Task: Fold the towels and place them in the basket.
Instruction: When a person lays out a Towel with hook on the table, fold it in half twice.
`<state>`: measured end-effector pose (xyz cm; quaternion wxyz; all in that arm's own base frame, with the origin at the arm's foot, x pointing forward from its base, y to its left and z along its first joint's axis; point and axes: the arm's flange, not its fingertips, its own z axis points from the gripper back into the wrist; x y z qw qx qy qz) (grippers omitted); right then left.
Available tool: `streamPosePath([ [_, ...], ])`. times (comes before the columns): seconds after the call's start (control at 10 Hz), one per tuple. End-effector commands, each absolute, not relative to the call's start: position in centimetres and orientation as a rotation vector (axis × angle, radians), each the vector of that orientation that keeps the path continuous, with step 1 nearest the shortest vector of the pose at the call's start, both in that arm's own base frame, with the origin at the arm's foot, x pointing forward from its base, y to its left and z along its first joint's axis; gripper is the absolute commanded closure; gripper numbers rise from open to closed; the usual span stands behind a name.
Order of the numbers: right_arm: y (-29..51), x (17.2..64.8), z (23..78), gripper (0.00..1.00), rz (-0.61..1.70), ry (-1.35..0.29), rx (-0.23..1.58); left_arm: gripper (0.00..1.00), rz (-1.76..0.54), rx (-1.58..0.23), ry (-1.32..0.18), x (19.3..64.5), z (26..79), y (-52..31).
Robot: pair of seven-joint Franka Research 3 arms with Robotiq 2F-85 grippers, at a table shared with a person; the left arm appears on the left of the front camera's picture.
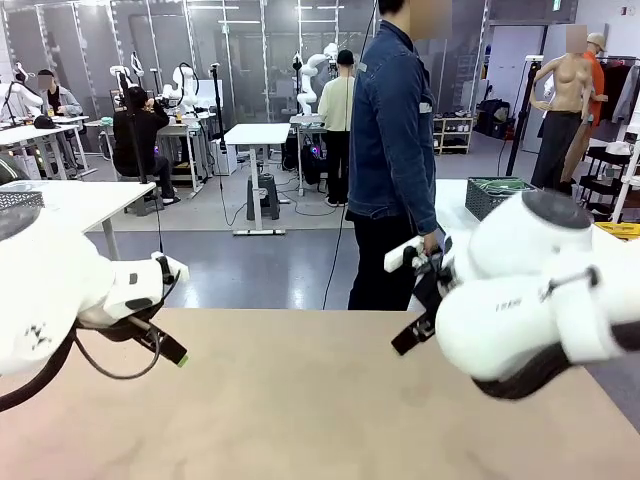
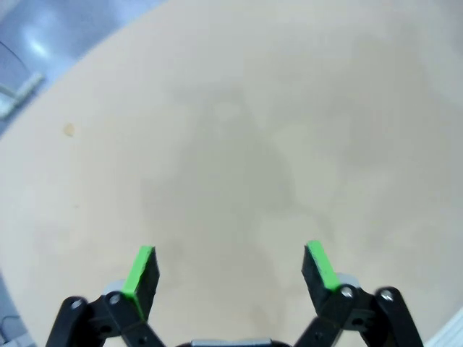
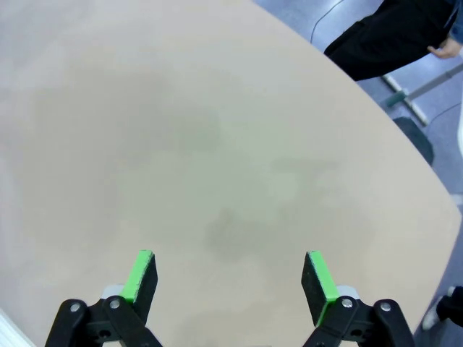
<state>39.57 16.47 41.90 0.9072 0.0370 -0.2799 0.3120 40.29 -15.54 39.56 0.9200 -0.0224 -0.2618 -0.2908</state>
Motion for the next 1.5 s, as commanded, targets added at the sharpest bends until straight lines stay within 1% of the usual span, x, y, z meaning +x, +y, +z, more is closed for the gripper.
streamPosePath([
  [0.0,14.2,39.3,49.3,0.00,0.654,-0.544,0.162,0.00,-0.593,-0.095,-0.499,40.0,46.5,-15.1],
  [0.1,12.6,38.8,54.0,0.00,0.649,-0.545,0.220,0.00,-0.590,-0.151,-0.506,39.3,51.7,-14.4],
  [0.2,10.8,37.9,58.2,0.00,0.649,-0.545,0.227,0.00,-0.592,-0.176,-0.511,38.4,56.6,-13.3],
  [0.3,9.1,36.5,62.0,0.00,0.634,-0.556,0.223,0.00,-0.527,-0.178,-0.549,37.0,61.5,-11.7],
  [0.4,7.1,34.4,65.3,0.00,0.616,-0.553,0.206,0.00,-0.498,-0.184,-0.536,34.8,65.9,-10.2],
  [0.5,5.1,31.8,68.0,0.00,0.580,-0.565,0.191,0.00,-0.490,-0.168,-0.585,32.4,69.8,-8.4],
  [0.6,3.5,29.4,69.4,0.00,0.545,-0.603,0.168,0.00,-0.501,-0.192,-0.616,30.5,72.1,-6.9],
  [0.8,-0.3,25.6,71.7,0.00,0.496,-0.636,0.189,0.00,-0.497,-0.246,-0.648,27.3,75.0,-3.9],
  [1.0,-3.6,22.6,73.7,0.00,0.416,-0.674,0.161,0.00,-0.455,-0.226,-0.726,24.1,78.1,-0.6],
  [1.2,-6.0,20.5,75.2,0.00,0.347,-0.701,0.135,0.00,-0.376,-0.216,-0.795,21.3,80.6,2.9],
  [1.4,-7.5,19.8,75.7,0.00,0.324,-0.722,0.126,0.00,-0.336,-0.220,-0.805,20.4,80.7,4.7],
])
